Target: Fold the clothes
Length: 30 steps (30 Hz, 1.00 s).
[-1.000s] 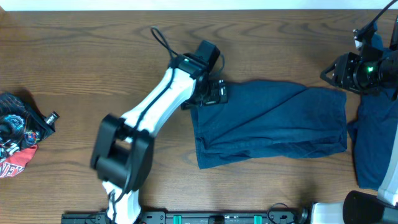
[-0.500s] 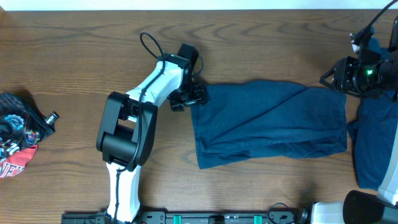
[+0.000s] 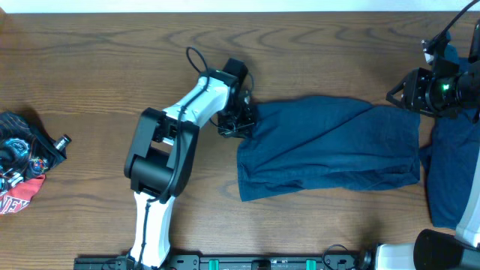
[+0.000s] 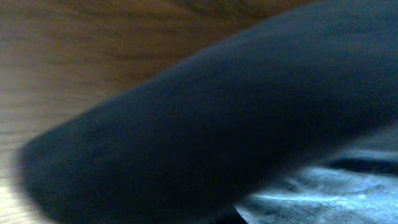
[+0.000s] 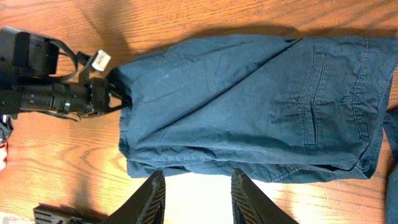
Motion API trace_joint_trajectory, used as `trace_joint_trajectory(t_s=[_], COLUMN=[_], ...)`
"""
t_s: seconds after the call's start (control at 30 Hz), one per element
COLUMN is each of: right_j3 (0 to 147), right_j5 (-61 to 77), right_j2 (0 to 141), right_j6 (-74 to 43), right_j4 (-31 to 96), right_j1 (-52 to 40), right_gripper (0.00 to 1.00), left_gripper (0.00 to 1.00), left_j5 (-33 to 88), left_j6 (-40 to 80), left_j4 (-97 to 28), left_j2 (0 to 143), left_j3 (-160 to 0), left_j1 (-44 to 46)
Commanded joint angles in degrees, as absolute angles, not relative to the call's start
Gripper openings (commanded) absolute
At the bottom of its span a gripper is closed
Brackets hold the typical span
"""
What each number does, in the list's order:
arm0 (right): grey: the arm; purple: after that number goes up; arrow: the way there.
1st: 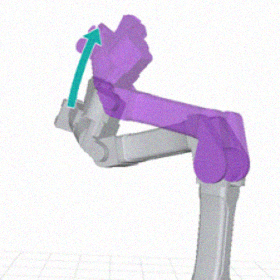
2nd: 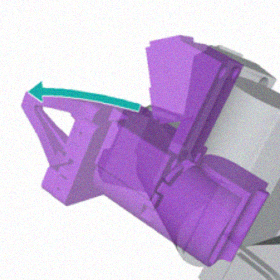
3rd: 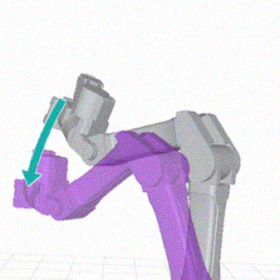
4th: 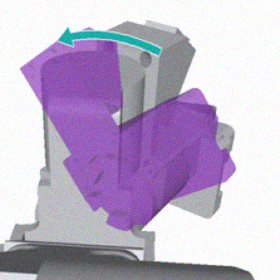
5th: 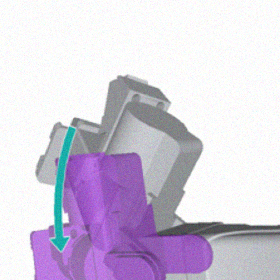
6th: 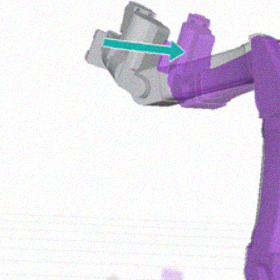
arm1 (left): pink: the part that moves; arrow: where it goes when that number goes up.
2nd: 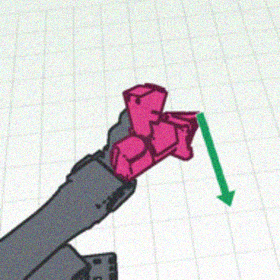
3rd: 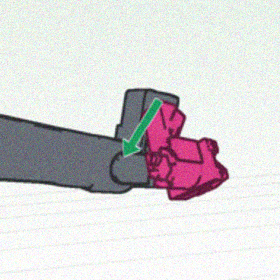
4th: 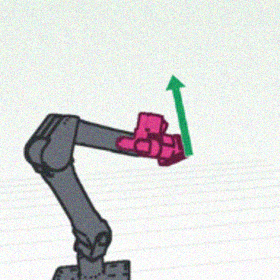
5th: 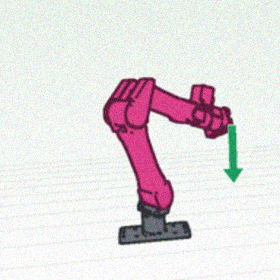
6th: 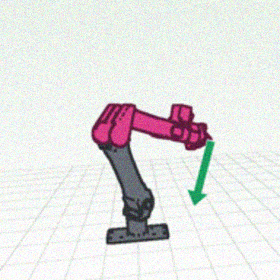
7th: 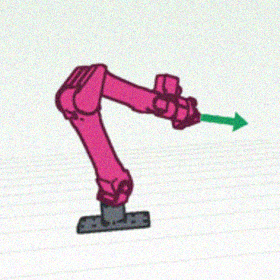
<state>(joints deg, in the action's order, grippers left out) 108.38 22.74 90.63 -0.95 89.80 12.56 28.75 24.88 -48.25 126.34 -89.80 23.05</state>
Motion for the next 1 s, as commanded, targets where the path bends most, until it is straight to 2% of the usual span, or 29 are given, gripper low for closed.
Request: trace_joint_trajectory(t_s=[0.0,0.4,0.43,0.47,0.5,0.53,0.57,0.6,0.87,0.97], right_j3=[109.1,109.1,109.1,109.1,109.1,109.1,109.1,109.1,109.1,109.1], right_j5=[23.6,23.7,23.9,23.9,23.9,23.9,23.8,23.8,23.4,23.3], right_j2=[90.9,93.5,93.7,93.8,94.0,94.1,94.2,94.6,103.3,108.9], right_j6=[-0.2,-0.9,-1.1,-1.2,-1.2,-1.2,-1.2,-1.2,-1.2,-1.3], right_j4=[89.9,88.5,88.3,88.0,87.6,87.1,86.4,85.7,85.1,84.5], right_j1=[11.2,11.2,11.2,11.2,11.2,11.2,11.2,11.2,11.2,11.2], right_gripper=[0.33,0.33,0.34,0.39,0.54,0.7,0.91,0.99,0.99,0.99], left_gripper=[0.06,0.06,0.11,0.28,0.45,0.54,0.57,0.59,0.62,0.67], left_j5=[24.8,25.4,25.5,25.5,25.5,25.5,25.5,25.5,25.5,25.5], left_j6=[25.5,17.5,16.9,16.9,16.5,16.3,16.4,16.6,16.7,16.3], left_j4=[-48.9,-56.7,-57.2,-57.8,-58.3,-58.5,-58.8,-59.0,-62.0,-65.3], left_j2=[128.6,128.6,128.6,128.6,128.5,128.4,128.2,127.7,116.3,110.6], left_j3=[-89.0,-89.0,-89.0,-89.0,-89.1,-89.1,-89.1,-89.1,-89.1,-89.1], left_j1=[18.5,1.3,0.8,0.7,0.7,0.7,0.8,1.0,1.1,1.0])
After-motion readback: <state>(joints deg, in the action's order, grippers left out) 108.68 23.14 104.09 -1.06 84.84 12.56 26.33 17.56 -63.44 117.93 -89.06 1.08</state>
